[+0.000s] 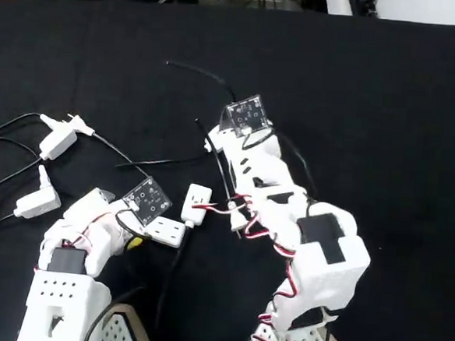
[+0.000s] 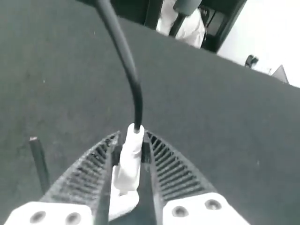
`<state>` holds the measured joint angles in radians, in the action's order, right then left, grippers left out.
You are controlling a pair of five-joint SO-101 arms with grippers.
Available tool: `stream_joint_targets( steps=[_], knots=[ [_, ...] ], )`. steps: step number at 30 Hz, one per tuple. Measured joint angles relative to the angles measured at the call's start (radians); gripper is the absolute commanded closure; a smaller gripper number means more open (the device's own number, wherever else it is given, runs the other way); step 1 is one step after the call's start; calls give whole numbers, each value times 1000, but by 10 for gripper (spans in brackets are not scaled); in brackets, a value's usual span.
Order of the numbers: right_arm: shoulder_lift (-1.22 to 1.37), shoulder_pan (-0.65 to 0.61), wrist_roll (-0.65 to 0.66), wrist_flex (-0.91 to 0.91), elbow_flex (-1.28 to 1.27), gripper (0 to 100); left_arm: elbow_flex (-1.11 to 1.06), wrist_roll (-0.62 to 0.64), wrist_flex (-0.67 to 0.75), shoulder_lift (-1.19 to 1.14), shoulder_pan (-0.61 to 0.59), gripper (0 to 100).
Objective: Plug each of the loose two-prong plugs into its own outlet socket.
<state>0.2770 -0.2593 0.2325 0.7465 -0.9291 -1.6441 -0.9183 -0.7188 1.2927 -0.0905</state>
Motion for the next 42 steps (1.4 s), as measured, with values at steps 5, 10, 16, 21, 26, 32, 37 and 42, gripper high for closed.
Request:
stream_joint_targets(
  steps=[5, 10, 16, 21, 26, 32, 37, 42],
  knots=[
    [0, 0, 0, 12, 0, 987, 0, -3, 0, 0, 0, 657],
    [0, 0, 0, 12, 0, 987, 0, -5, 0, 0, 0, 657],
    [0, -11, 64, 23, -49, 987, 0, -5, 0, 0, 0, 657],
    [-2, -25, 86, 29, -52, 987, 0, -5, 0, 0, 0, 658],
    [-2, -25, 86, 29, -52, 987, 0, -5, 0, 0, 0, 658],
    [54, -25, 83, 29, 6, 987, 0, -5, 0, 0, 0, 658],
    [60, -26, 83, 29, 17, 987, 0, -5, 0, 0, 0, 658],
    [64, -26, 83, 26, 21, 987, 0, -5, 0, 0, 0, 658]
  ],
)
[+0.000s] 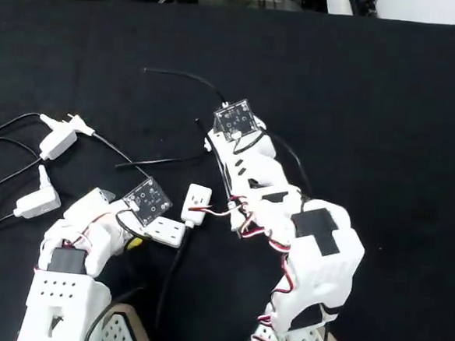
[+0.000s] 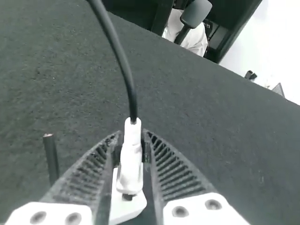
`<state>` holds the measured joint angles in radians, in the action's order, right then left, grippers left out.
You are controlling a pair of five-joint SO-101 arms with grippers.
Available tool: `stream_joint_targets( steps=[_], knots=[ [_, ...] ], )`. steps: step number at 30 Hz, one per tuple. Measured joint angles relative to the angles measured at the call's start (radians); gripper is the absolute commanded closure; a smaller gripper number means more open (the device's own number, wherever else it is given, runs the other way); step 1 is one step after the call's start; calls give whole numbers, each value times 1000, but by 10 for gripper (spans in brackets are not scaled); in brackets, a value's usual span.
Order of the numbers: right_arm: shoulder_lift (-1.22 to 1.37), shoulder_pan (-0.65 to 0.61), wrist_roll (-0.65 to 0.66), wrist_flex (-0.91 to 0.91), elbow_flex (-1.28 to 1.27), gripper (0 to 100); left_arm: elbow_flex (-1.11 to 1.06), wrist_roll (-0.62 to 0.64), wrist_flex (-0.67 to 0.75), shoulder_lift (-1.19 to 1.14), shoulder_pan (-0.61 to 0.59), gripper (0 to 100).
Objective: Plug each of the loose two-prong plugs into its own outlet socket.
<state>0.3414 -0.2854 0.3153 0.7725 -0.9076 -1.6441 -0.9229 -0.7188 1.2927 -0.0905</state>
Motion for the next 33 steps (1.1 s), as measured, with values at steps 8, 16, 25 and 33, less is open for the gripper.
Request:
stream_joint_targets(
  steps=[8, 16, 25, 33],
  knots=[
    [0, 0, -2, -35, 29, 987, 0, 0, 0, 0, 0, 658],
    [0, 0, -25, -35, 29, 987, 0, 0, 0, 0, 0, 658],
    [-321, -26, -25, -37, -190, 987, 0, 41, 3, 0, 0, 658],
    [-956, -107, -72, -292, -508, 987, 81, 374, 3, -12, -98, 658]
  ],
)
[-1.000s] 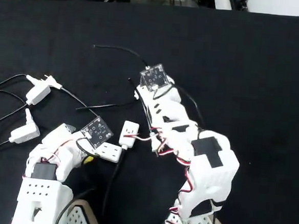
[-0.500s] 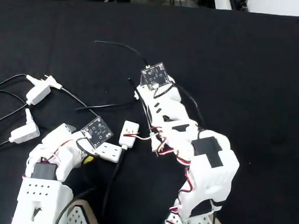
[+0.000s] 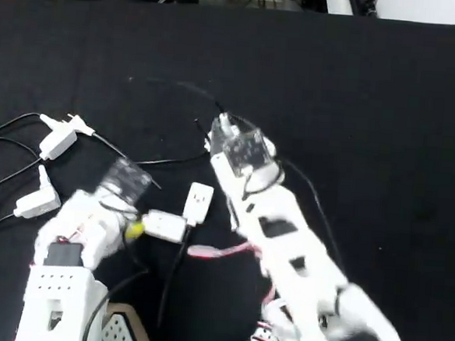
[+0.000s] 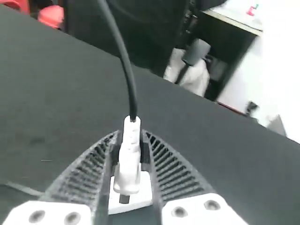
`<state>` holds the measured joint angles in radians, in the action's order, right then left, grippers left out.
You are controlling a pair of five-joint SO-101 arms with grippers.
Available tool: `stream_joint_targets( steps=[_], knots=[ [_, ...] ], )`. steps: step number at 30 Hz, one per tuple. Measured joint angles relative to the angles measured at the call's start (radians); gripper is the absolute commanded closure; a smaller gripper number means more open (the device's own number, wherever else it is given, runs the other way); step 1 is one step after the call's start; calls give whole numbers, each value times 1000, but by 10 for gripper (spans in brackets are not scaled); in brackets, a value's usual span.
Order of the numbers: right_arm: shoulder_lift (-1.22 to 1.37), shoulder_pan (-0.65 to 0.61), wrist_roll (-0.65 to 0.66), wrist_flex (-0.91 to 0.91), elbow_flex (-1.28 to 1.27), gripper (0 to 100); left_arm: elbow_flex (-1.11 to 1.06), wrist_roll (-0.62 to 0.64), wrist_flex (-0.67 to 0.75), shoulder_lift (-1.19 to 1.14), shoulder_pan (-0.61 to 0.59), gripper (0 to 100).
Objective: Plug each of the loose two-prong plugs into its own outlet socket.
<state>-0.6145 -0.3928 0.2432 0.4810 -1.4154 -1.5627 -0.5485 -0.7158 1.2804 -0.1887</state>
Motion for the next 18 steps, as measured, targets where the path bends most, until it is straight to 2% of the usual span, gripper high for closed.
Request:
stream_joint_targets(
  steps=[5, 9, 13, 18],
  knots=[
    [-394, -157, -14, -256, -94, 987, 157, 342, 0, 0, -106, 657],
    [-678, -301, -15, -519, -114, 987, 244, 509, 0, 11, -110, 657],
    [-858, -347, -17, -651, -138, 987, 278, 539, -77, 130, -35, 657],
    [-878, -356, -17, -654, -206, 987, 281, 462, -311, 434, 178, 657]
  ],
)
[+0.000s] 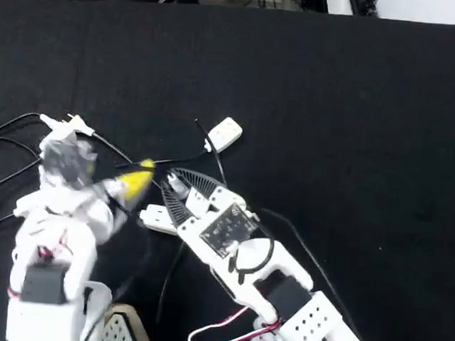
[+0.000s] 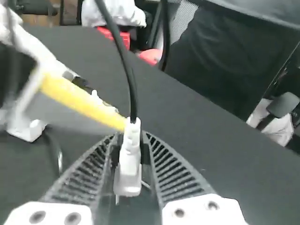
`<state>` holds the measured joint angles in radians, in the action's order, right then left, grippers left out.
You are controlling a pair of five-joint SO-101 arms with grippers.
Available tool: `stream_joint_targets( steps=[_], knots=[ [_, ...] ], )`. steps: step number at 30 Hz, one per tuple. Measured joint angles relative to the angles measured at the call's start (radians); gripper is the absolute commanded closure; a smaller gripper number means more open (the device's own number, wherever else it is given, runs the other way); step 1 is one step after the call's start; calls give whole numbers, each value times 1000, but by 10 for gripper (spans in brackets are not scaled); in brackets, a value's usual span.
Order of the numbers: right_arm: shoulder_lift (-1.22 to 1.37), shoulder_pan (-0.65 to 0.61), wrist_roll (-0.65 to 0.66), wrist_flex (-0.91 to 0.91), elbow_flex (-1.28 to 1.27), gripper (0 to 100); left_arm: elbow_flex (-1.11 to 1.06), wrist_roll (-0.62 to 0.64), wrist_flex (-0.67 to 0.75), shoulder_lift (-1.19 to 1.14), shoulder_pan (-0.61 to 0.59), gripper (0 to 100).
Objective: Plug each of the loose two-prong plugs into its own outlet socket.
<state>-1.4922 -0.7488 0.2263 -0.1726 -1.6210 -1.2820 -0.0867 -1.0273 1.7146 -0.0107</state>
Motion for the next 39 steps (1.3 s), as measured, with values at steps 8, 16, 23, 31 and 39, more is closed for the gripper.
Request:
stream_joint_targets(
  steps=[8, 16, 23, 31, 39],
  knots=[
    [25, 9, 0, 49, -14, 987, 112, -92, -192, 55, 235, 657],
    [38, 12, 0, 61, -6, 987, 112, -71, -178, 94, 213, 658],
    [71, 41, 0, 52, -15, 987, 117, -166, -92, 103, -5, 658],
    [74, 44, 0, 52, -15, 987, 117, 89, 6, 103, 55, 658],
    [75, 46, -2, 52, -15, 987, 117, 110, -115, 103, 405, 658]
  ],
)
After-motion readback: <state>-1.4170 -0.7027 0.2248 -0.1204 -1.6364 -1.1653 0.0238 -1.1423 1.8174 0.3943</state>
